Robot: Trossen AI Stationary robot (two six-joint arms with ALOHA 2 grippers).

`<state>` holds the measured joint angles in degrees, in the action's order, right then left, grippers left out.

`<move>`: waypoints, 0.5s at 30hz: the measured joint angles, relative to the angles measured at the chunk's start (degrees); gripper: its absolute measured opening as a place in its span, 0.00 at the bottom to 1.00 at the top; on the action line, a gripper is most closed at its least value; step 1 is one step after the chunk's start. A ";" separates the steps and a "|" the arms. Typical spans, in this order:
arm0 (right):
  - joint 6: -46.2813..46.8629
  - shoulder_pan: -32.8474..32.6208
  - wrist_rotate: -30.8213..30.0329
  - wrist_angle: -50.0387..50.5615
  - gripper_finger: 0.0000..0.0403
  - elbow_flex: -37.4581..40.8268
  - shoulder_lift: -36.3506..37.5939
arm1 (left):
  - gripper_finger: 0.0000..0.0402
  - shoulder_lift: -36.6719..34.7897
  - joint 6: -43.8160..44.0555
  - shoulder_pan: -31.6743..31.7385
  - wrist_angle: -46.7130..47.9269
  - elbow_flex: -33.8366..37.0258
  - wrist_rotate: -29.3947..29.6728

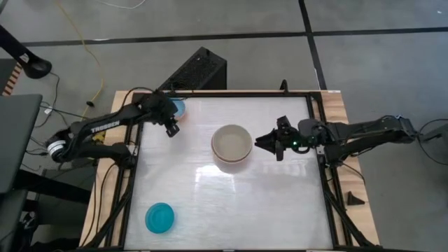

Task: Nest bowls inside each other
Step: Stack the blue-patterned and orange-patterned bowl into the gray bowls

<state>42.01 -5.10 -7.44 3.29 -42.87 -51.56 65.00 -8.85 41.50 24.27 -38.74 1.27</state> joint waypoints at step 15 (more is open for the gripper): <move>0.47 -0.88 -0.10 1.20 0.44 0.00 -0.09 | 0.30 17.54 -0.15 3.60 0.69 -5.91 -4.81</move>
<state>42.48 -5.98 -7.54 4.49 -42.87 -51.66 82.54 -8.99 45.10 24.97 -44.65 -3.54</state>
